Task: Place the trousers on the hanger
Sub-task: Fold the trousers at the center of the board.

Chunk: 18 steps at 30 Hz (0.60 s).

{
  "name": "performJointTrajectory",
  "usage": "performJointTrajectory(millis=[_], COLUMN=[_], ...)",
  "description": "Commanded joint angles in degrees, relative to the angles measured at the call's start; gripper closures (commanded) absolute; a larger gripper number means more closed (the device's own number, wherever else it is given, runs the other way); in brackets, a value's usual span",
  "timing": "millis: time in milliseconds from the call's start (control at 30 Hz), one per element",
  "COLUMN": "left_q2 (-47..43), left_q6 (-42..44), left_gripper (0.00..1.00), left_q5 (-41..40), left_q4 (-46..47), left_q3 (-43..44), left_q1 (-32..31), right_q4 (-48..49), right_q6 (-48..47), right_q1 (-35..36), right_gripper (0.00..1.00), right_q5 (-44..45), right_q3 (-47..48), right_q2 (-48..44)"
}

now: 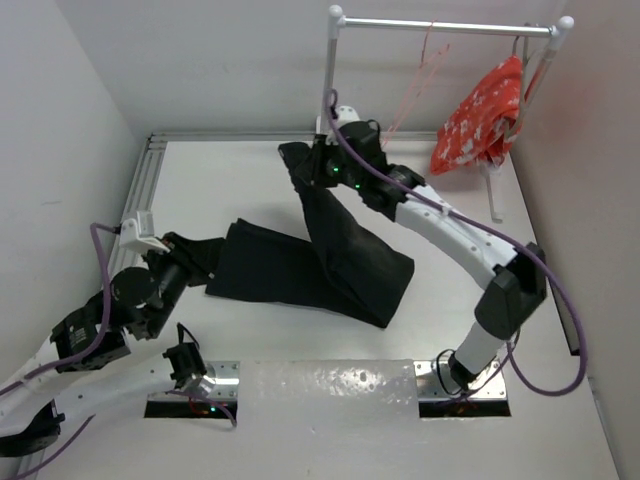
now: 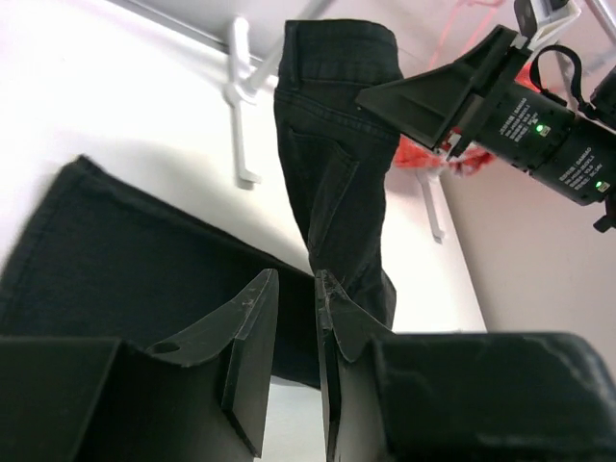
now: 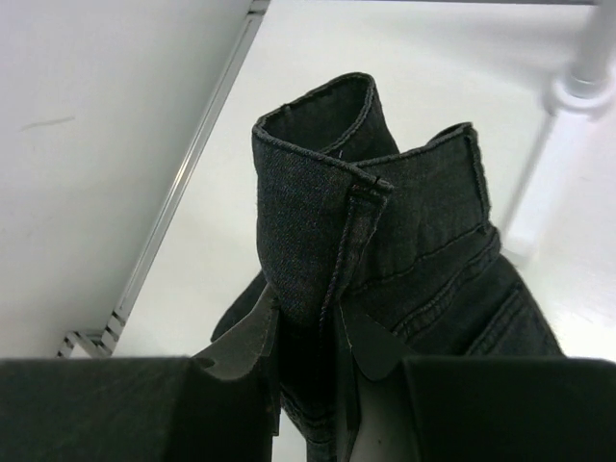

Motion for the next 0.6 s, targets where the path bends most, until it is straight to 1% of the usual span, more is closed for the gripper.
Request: performJointTrajectory(millis=[0, 200, 233, 333, 400, 567], left_q2=[-2.01, -5.26, -5.88, -5.97, -5.71, -5.79], left_q6=[-2.31, -4.51, -4.51, -4.33, -4.25, -4.42], left_gripper=[0.79, 0.79, 0.79, 0.79, 0.79, 0.79], left_q5=[-4.08, -6.55, -6.81, -7.25, -7.43, -8.39], left_q4=[-6.86, -9.33, -9.51, -9.86, -10.04, -9.95], left_q3=[0.74, 0.48, 0.39, 0.74, 0.92, 0.65], left_q1=[0.18, 0.27, 0.18, 0.18, 0.18, 0.18], right_q4=[5.92, 6.80, 6.89, 6.45, 6.88, 11.54], right_q6=[-2.20, -4.05, -4.40, -5.37, -6.77, -6.60], right_q1=[5.18, 11.26, 13.00, 16.17, 18.28, 21.45], right_gripper=[1.00, 1.00, 1.00, 1.00, 1.00, 1.00], right_q5=[3.59, 5.79, 5.97, 7.28, 7.99, 4.74], right_q3=[7.51, 11.39, 12.61, 14.64, 14.47, 10.87], right_q2=[4.26, 13.41, 16.30, 20.97, 22.30, 26.86])
